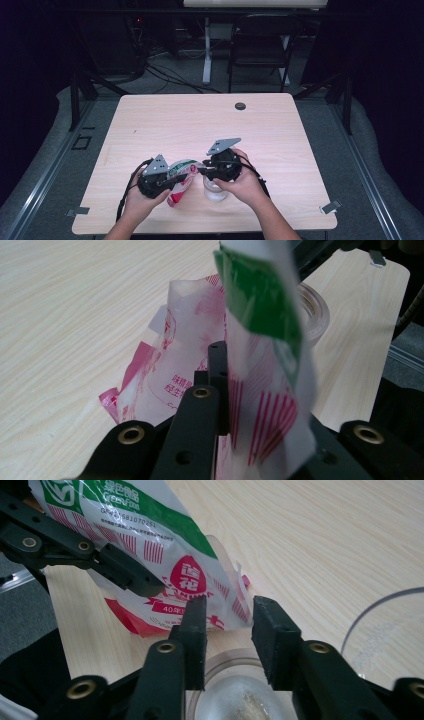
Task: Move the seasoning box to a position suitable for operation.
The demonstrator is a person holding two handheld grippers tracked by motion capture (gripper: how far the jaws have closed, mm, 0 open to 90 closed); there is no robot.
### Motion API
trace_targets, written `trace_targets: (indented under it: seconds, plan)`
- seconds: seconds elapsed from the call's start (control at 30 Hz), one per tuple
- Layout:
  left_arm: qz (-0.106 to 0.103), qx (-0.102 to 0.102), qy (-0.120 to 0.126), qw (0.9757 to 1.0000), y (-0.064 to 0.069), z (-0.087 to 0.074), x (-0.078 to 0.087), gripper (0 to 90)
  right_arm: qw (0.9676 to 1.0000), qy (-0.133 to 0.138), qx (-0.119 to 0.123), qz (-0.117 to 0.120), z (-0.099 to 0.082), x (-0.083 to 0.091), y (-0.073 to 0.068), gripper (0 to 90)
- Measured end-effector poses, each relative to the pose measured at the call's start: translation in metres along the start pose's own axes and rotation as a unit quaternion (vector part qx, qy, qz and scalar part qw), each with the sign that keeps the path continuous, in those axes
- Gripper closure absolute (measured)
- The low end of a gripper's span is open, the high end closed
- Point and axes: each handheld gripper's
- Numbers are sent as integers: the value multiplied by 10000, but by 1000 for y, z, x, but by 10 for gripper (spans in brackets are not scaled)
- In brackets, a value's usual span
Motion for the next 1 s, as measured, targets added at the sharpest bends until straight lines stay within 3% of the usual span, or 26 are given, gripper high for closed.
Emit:
trace_targets:
  seconds: [0.3, 0.5, 0.6, 0.7, 0.83, 1.0]
  plan:
    - [61, 76, 13, 10000, 0, -4, 0, 858, 9997, -238, 106, -40, 2, -7, -2, 900]
    - [143, 252, 142, 9995, -1, -11, 2, 726, 9997, -203, 122, -50, 1, -6, -4, 900]
    - [114, 448, 169, 9988, -2, -18, -1, 591, 9998, -196, 97, -42, 1, -6, -5, 900]
    - [105, 604, 107, 9981, -2, -22, -5, 551, 9998, -195, 90, -25, 1, -6, -4, 900]
    - [269, 854, 150, 9959, -1, -28, -13, 451, 9998, -168, 112, 16, 2, -6, -4, 900]
    - [292, 1157, 120, 9928, -6, -37, -21, 421, 9998, -148, 104, 30, 2, -6, -3, 900]
Point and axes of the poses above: each handheld gripper's, and its own axes: x roughly backward along the jaws, z roughly out of its top, y roughly to its right, and after that the axes turned 13 degrees about -y, right-handed
